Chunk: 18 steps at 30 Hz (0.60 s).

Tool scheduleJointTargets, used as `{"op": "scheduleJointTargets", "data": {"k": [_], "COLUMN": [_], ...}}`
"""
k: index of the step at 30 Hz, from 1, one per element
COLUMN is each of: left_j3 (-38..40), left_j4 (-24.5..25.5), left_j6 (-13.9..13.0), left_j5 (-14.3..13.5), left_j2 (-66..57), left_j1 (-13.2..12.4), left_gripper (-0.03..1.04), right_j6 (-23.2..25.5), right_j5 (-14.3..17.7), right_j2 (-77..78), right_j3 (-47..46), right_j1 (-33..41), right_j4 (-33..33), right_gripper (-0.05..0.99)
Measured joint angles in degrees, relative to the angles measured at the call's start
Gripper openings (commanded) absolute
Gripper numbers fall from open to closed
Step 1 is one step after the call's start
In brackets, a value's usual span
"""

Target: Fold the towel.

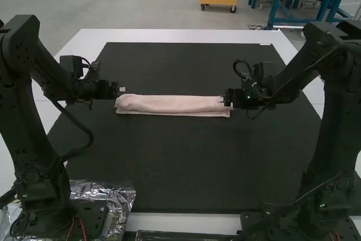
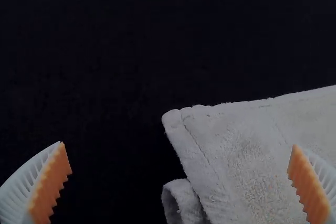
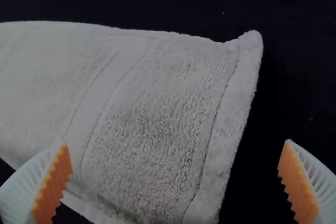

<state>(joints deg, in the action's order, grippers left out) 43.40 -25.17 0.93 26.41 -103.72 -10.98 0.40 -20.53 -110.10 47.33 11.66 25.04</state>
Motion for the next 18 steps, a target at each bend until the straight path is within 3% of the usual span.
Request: {"op": "scheduleJointTargets", "data": {"k": [7,8,9,10,12,14,18], "left_j3": [0.0,0.0,0.0,0.0,0.0,0.0,0.0], "left_j4": [0.02,0.0,0.02,-0.07,0.02,0.02,0.04], "left_j6": [0.5,0.5,0.5,0.52,0.63,0.68,0.74], "left_j5": [0.02,0.02,0.02,0.02,0.02,0.0,0.02], "left_j2": [2.69,3.02,3.28,3.32,3.45,3.52,3.52], "left_j1": [0.0,0.0,0.0,0.0,0.0,0.0,0.0], "left_gripper": [0.97,0.97,0.97,0.97,0.97,0.97,0.97], "right_j6": [-0.96,-1.16,-1.73,-2.32,-3.06,-4.13,-5.22], "right_j5": [1.66,1.77,2.21,3.1,5.11,6.73,4.7], "right_j2": [-3.76,-3.89,-4.28,-4.63,-5.29,-6.14,-7.37], "right_j3": [0.28,0.57,0.87,1.07,1.25,1.62,3.02], "right_j1": [0.61,0.74,1.03,1.25,1.22,1.14,2.03], "right_j4": [1.66,1.62,1.68,1.73,2.14,2.62,2.91], "right_gripper": [0.9,0.85,0.74,0.54,-0.03,-0.02,-0.02]}}
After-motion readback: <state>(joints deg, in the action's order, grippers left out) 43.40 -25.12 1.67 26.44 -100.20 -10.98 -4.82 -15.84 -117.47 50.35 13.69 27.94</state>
